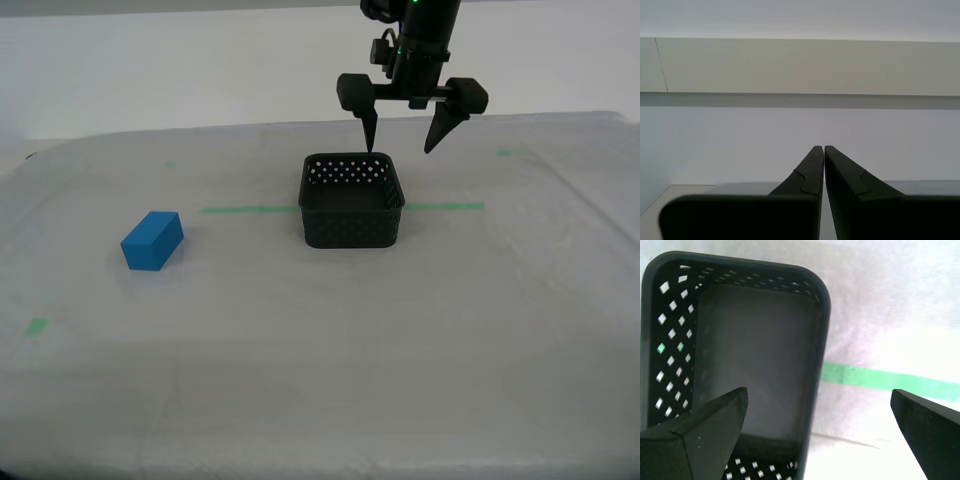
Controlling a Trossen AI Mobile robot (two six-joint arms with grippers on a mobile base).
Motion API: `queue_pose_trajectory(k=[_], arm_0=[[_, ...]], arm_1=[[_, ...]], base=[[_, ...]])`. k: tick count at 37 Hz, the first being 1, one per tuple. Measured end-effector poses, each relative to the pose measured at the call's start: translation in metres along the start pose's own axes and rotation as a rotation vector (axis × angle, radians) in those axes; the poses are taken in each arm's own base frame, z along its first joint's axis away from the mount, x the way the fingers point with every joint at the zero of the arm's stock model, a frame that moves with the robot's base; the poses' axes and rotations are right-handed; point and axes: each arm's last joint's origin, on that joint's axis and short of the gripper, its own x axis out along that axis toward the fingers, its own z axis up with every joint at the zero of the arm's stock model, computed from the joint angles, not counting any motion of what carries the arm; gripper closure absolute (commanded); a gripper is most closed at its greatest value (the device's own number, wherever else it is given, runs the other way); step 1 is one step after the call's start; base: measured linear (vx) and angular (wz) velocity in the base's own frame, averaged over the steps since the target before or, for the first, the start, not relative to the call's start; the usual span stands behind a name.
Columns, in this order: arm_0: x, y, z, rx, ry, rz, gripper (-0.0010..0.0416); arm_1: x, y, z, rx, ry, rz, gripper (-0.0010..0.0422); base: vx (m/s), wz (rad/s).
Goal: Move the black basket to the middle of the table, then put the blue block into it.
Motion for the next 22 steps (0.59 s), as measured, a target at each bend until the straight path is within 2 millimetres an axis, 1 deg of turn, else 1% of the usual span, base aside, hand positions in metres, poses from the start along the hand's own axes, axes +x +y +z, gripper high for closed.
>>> queue_pose_trajectory(k=[8, 16, 22], arm_0=[[-0.027, -0.012, 0.001, -0.027, -0.012, -0.011, 0.0005], [-0.055, -0.034, 0.004, -0.029, -0.040, -0.042, 0.0005], [-0.078, -0.054, 0.006, -0.021, -0.066, -0.068, 0.0005]], arm_1=[[0.000, 0.000, 0.000, 0.000, 0.000, 0.000, 0.0412], [0.000, 0.000, 0.000, 0.000, 0.000, 0.000, 0.0412], [0.000, 0.000, 0.000, 0.000, 0.000, 0.000, 0.0412]], base=[[0.000, 0.000], [0.000, 0.000], [0.000, 0.000]])
